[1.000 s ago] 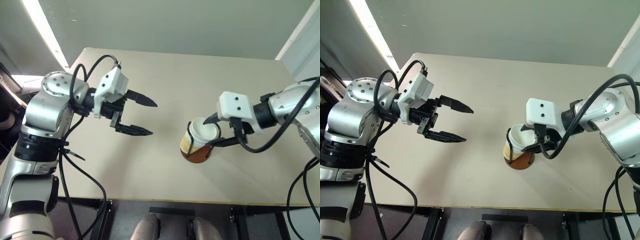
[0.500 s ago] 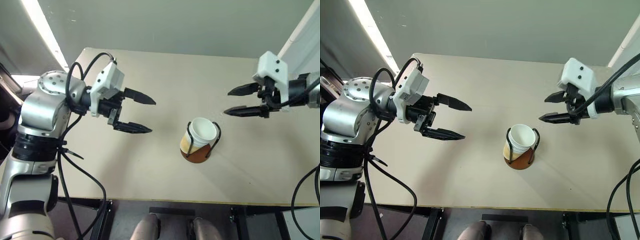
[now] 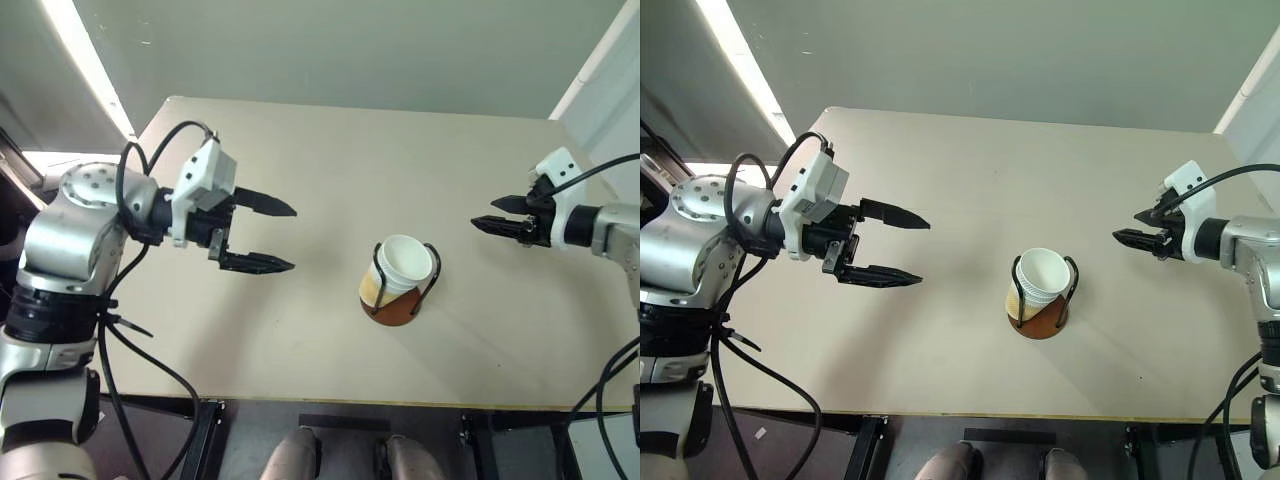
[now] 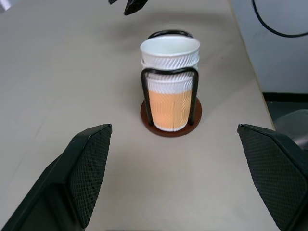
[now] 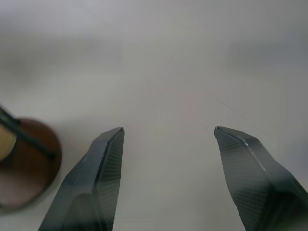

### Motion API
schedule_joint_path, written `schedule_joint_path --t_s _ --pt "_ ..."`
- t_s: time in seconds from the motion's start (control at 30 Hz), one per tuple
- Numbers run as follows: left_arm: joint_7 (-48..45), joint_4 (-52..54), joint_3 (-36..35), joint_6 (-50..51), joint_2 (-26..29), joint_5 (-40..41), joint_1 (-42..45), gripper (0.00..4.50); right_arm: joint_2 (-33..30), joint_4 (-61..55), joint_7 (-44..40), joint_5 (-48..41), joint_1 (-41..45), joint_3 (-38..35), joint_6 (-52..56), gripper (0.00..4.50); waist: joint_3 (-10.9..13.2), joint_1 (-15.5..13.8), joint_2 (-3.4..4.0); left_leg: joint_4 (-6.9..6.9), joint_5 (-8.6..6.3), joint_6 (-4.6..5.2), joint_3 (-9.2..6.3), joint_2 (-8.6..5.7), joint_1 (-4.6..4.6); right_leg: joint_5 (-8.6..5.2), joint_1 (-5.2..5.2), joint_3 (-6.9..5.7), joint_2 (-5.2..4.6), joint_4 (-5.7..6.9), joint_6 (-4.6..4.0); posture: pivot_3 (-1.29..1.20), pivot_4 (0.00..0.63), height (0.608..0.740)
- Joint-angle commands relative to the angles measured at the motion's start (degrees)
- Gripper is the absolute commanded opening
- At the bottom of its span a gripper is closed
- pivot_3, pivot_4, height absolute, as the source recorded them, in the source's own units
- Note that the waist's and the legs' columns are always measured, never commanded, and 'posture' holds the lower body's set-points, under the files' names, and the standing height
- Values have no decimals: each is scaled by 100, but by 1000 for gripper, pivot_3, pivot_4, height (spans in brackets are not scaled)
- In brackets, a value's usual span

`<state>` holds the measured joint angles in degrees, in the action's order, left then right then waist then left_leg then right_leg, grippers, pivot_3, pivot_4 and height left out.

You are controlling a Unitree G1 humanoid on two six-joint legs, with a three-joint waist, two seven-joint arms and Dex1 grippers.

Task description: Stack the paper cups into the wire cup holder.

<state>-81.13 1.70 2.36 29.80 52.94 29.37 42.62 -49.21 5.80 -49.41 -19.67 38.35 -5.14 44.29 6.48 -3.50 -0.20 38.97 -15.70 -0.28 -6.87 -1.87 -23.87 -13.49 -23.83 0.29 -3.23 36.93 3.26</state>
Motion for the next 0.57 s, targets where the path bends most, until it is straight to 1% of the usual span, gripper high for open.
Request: schedule_joint_path --t_s 0.03,0.3,0.43,0.57 --pt "216 139 -344 28 47 64 -99 4500 175 -74 382 -99 -83 -475 -101 3057 0 -10 0 1 0 0 0 0 0 0 0 0 0 0 0 0 150 740" --pt "608 138 -578 108 -46 139 -314 4500 775 -258 976 -262 -467 -958 -383 3057 0 -9 0 0 0 0 0 -2 0 0 0 0 0 -1 -1 0 150 740" --pt "829 89 -667 225 -148 183 -339 4500 1091 -113 1403 -180 -450 -1116 -725 3057 0 -5 0 2 0 -1 0 -2 1 2 1 0 0 0 -4 0 150 740" --pt "1129 12 -792 177 -294 153 -411 4500 1247 23 1669 -219 -371 -1221 -821 3057 0 -8 0 1 0 -1 0 -2 1 2 0 0 0 0 -4 0 150 740"
